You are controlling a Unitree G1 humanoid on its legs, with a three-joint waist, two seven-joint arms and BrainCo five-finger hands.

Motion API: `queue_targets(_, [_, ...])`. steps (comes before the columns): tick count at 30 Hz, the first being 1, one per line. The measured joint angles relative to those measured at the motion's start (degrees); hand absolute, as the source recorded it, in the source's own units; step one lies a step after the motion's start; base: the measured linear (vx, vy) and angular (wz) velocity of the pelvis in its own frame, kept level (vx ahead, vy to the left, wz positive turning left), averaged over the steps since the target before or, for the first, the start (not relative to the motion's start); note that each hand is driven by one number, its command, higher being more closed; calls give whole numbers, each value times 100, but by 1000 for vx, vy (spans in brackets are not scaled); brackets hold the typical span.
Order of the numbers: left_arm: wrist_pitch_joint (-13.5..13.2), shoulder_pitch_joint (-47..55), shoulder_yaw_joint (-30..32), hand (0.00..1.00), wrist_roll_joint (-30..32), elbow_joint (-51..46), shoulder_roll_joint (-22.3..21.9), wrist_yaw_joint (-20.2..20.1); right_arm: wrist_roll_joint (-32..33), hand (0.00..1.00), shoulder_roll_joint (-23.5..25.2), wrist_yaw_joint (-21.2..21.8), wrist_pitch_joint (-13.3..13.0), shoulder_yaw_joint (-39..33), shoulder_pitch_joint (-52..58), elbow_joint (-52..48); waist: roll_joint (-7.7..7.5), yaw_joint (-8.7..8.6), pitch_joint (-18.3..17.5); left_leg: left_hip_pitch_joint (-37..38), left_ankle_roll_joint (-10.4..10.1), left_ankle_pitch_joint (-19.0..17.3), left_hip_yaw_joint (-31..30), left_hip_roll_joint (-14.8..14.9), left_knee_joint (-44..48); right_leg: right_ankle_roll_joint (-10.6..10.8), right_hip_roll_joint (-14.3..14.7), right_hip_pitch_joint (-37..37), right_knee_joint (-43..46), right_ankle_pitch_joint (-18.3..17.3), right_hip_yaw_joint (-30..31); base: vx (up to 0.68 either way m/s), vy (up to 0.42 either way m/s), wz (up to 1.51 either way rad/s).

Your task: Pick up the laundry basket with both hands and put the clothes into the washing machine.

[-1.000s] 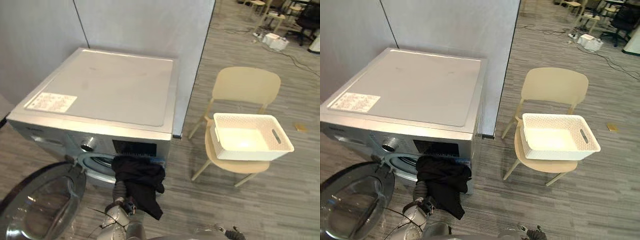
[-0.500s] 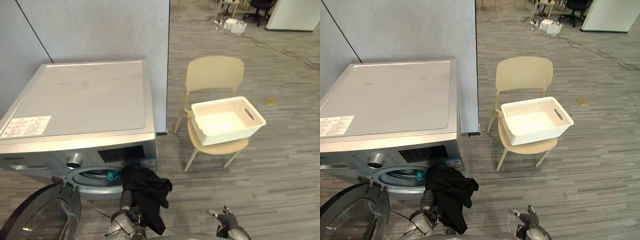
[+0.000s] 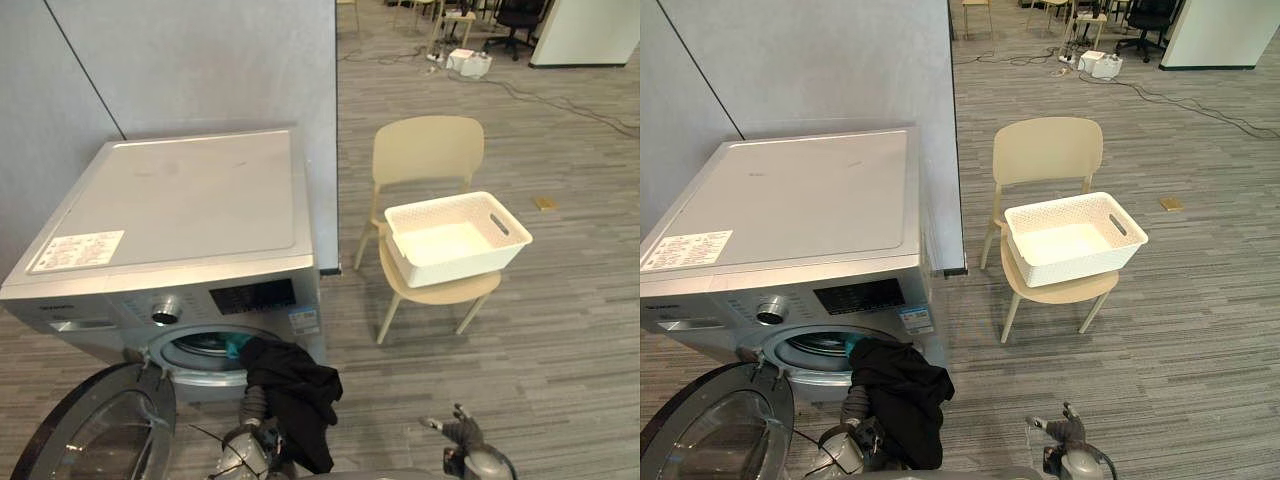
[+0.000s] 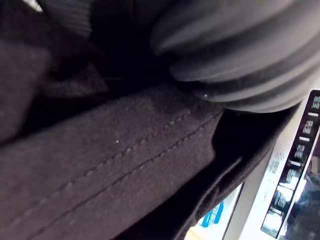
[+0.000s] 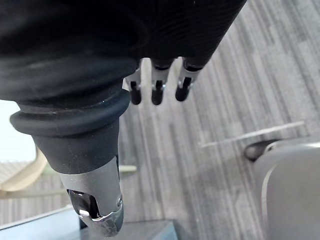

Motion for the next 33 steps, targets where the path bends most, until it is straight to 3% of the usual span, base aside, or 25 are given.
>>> queue_targets(1, [2, -49, -1, 100, -1, 41, 22, 9, 1, 0, 21, 13, 26, -127, -13, 112, -18, -66, -1, 161, -293, -242, -191, -177, -548, 91, -48, -51, -35, 24, -45, -92, 356, 36])
queue_targets(2, [4, -102, -6, 100, -1, 92, 122, 12, 0, 0, 102, 55, 49, -142, -121, 392, -139, -115, 38, 143, -383, -145, -204, -397, -734, 185, -233, -71, -113, 102, -29, -68, 258, 38])
queue_targets(4, [8, -39, 0, 100, 0, 120, 359, 16, 2, 0, 161, 58, 50, -165, -126, 572, -213, -123, -8, 127, -320, -91, -216, -605, -800, 245, -386, 21, -338, 218, 30, -26, 206, 21])
queue_targets(6, [6, -38, -1, 100, 0, 126, 530, 17, 2, 0, 140, 40, 44, -258, -154, 697, -205, -131, -45, 130, -285, -69, -227, -759, -852, 281, -477, 127, -571, 342, 12, -10, 148, 13])
queue_targets(7, [-6, -58, 3, 100, 0, 126, 606, 17, 4, 0, 132, 31, 44, -361, -212, 737, -185, -130, -58, 92, -270, -55, -248, -789, -867, 400, -519, 139, -730, 444, 0, -21, 70, 2])
queue_targets(8, [-9, -68, 12, 100, -1, 131, 641, 17, 5, 0, 118, 17, 42, -411, -279, 740, -195, -146, -81, 33, -267, -51, -262, -796, -847, 452, -525, 135, -832, 513, -13, -26, 43, -1])
queue_targets(10, [-10, -99, 26, 100, -4, 251, 683, 14, 7, 0, 15, -15, 39, -451, -354, 773, -32, -196, -98, -90, -247, -28, -256, -789, -822, 465, -521, 111, -1085, 700, -28, 0, 0, 0])
queue_targets(13, [-6, -132, 36, 100, 2, 348, 673, 10, 6, 0, -14, -53, 39, -438, -460, 778, 2, -257, -89, -208, -247, -31, -251, -752, -780, 435, -482, 115, -1304, 867, -36, 21, 2, -5])
queue_targets(16, [-17, -400, 165, 100, 87, 491, 760, 10, -46, 0, -31, -39, 35, -417, -582, 779, -43, -260, -58, -410, -253, -52, -284, -624, -656, 293, -349, 14, -1450, 1050, -38, -4, -25, -8])
queue_targets(19, [-25, -632, 307, 100, 282, 756, 892, 32, -46, 0, -77, -40, 27, -356, -705, 780, -220, -267, 78, -490, -271, -63, -260, -559, -598, 234, -279, -42, -1449, 1092, -24, -31, -10, -7])
queue_targets(21, [-14, -711, 409, 100, 289, 860, 897, 103, -46, 0, -158, -43, 17, -335, -703, 780, -230, -268, 134, -612, -275, -122, -237, -500, -470, 219, -229, -151, -1403, 1099, 20, -70, 3, -14])
queue_targets(24, [-8, -856, 531, 100, 394, 766, 854, 285, -44, 0, -337, -53, -6, -343, -829, 763, -156, -262, 505, -926, -276, -261, -261, -366, 17, 240, -102, -499, -838, 968, 90, -72, 16, -9])
queue_targets(26, [-10, -1007, 601, 100, 326, 517, 859, 394, -40, 0, -372, -56, -8, -351, -900, 703, -124, -260, 770, -1345, -270, -369, -327, -333, 447, 316, -73, -1057, -89, 680, 122, -164, 5, 0])
queue_targets(29, [-7, -1355, 751, 100, 143, 157, 859, 685, 15, 0, -374, -57, 22, -352, -887, 338, -152, -241, 1217, -2042, -333, -806, -354, -215, 1395, 464, -3, -1985, 1252, 74, 310, -190, -3, -14])
queue_targets(33, [-2, -1714, 802, 100, 92, -129, 941, 886, 34, 0, -375, -83, 36, -347, -751, -259, -227, -240, 1429, -2594, -322, -938, -317, -136, 1833, 456, 42, -2697, 1941, -186, 439, -113, -30, -13])
